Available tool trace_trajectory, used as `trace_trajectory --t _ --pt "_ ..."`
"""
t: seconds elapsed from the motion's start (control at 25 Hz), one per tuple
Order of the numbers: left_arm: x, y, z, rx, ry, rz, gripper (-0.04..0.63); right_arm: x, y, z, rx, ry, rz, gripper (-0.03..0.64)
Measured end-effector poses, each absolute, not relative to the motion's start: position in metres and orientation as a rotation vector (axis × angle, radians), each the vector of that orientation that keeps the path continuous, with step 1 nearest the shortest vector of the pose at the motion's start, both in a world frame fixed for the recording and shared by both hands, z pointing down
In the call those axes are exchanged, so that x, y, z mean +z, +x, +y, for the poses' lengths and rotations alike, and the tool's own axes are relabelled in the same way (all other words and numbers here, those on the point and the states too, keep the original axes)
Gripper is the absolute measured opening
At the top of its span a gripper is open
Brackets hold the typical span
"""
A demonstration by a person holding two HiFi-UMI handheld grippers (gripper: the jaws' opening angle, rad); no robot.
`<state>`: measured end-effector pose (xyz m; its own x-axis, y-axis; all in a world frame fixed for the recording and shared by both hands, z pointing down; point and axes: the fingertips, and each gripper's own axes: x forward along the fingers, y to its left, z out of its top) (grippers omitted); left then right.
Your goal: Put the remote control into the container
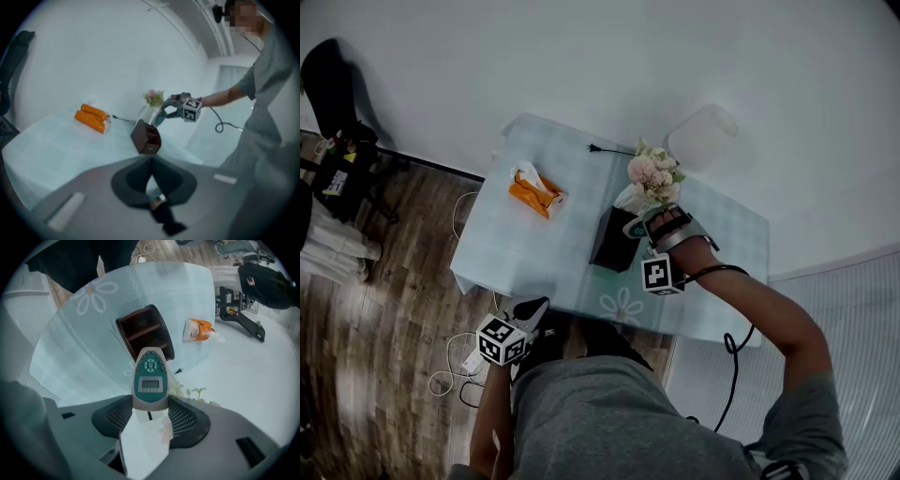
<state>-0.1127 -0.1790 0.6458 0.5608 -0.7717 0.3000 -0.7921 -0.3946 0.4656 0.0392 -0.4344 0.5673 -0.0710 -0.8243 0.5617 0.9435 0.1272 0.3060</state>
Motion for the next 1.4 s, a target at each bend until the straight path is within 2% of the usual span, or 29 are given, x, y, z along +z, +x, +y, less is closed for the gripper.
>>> trace_trajectory --t 0.4,1.4 --pt "0.648 -0.122 -0.175 0.037 2.205 -1.279 0.000 0.607 0.022 -0.423 -1.577 -0.372 -0.567 0.253" --pt "0.654 -0.125 -0.167 0.039 2.161 -1.308 0.000 0.655 0.010 -0.414 -1.618 -0.468 -0.496 0.253"
